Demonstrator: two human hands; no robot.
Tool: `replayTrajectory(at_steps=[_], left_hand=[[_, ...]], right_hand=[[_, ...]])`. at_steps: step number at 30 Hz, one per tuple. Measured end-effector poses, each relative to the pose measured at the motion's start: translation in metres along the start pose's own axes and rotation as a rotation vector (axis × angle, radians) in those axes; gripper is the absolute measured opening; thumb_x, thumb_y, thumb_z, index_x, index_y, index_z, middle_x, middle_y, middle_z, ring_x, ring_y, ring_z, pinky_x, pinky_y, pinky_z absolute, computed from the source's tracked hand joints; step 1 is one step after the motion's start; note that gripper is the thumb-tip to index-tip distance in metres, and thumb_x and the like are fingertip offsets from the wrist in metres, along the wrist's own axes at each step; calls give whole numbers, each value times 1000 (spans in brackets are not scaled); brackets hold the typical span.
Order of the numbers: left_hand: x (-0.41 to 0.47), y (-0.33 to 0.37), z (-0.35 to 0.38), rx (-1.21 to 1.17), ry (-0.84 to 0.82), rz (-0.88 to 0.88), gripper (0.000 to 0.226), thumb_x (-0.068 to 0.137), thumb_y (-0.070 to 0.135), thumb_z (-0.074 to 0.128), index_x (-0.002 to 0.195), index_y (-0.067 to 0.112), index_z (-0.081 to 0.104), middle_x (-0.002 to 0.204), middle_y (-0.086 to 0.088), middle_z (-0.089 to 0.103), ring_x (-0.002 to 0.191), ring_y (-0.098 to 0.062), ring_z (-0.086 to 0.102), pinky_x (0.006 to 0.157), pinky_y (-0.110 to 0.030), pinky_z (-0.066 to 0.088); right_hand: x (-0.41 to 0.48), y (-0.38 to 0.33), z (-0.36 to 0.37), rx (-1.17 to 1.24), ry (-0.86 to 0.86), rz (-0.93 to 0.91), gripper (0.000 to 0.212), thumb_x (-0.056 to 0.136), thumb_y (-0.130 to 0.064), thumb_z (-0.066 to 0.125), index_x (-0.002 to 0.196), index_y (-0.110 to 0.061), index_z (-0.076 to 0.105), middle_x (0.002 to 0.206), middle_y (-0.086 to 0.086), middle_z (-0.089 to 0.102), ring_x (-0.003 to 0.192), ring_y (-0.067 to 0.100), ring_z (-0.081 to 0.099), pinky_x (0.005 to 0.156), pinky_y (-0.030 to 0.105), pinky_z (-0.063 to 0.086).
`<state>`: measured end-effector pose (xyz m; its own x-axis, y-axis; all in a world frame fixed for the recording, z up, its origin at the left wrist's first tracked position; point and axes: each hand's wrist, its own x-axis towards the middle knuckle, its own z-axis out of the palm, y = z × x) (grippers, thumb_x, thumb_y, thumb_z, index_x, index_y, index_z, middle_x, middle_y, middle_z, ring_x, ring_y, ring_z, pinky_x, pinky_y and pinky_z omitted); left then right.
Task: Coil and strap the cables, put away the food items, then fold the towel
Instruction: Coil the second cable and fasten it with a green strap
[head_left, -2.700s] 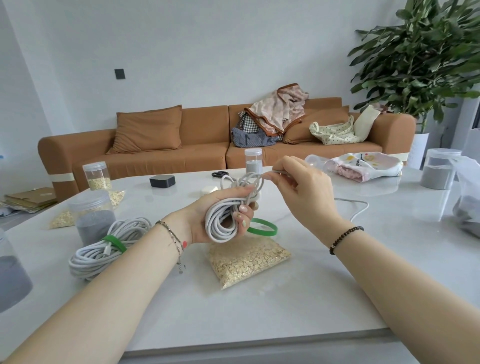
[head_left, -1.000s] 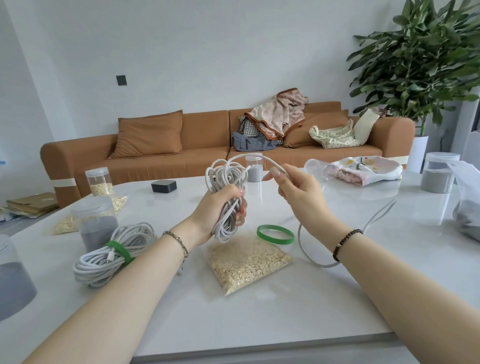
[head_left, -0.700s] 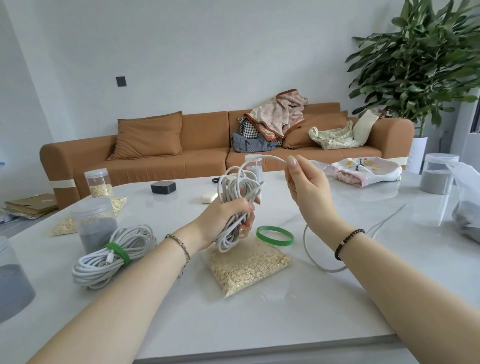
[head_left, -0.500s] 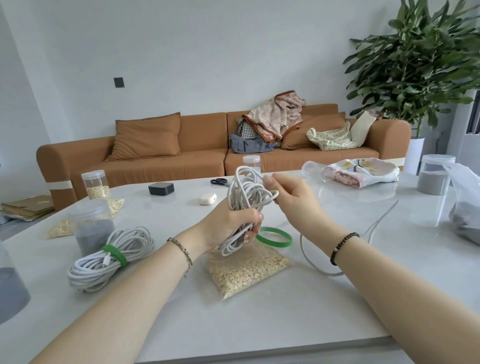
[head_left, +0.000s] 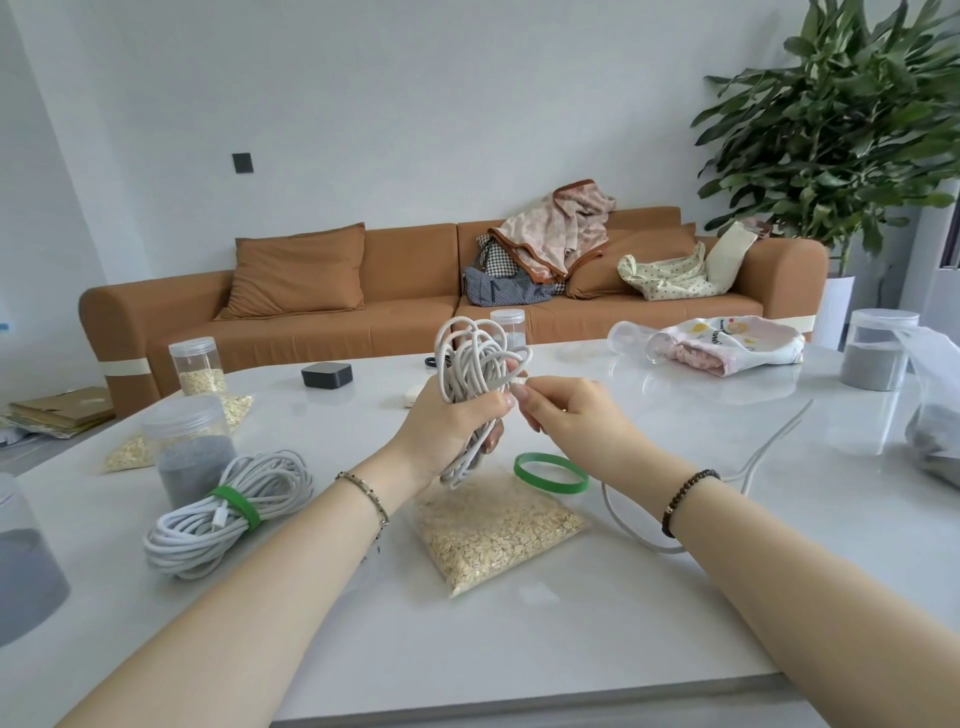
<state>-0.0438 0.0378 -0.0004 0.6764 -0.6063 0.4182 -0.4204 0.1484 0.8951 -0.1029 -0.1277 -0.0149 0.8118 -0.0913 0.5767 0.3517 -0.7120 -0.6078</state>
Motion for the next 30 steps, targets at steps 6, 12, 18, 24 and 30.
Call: replayTrajectory(at_steps=[6,12,18,24,30], left_hand=[[1,0,-1,64,162,7,12,84,24,66,84,13,66,62,-13,56,58,-24,54,59,-35,48],[9,1,-12,-86,431,-44,15,94,20,63,80,14,64,64,-5,61,57,-18,58,55,-27,48],[15,-2,-19,-208,644,-11,8,93,25,69,87,19,67,76,7,72,69,-13,65,63,-28,54],[20,-1,-36,-358,929,28,13,91,29,72,81,21,69,76,11,72,74,-6,67,81,-28,54],[17,2,-31,-389,1008,31,17,91,35,72,79,22,69,77,10,67,76,-11,62,78,-31,50]], right_hand=[[-2,-1,3,-52,-44,-4,39,102,-40,51,72,-18,61,60,5,51,59,17,45,62,32,41],[-4,-1,2,-18,-91,18,36,101,-41,53,73,-21,63,55,-6,42,54,11,37,56,27,34],[-3,-2,0,-38,-126,95,34,102,-39,52,75,-21,63,61,2,48,49,10,35,54,27,35],[-2,-7,-3,116,-83,179,35,101,-39,55,76,-21,71,53,-6,42,41,4,35,49,20,31],[-8,-23,-7,501,-329,208,25,92,-42,66,97,-22,81,51,-1,24,52,20,13,52,34,12]])
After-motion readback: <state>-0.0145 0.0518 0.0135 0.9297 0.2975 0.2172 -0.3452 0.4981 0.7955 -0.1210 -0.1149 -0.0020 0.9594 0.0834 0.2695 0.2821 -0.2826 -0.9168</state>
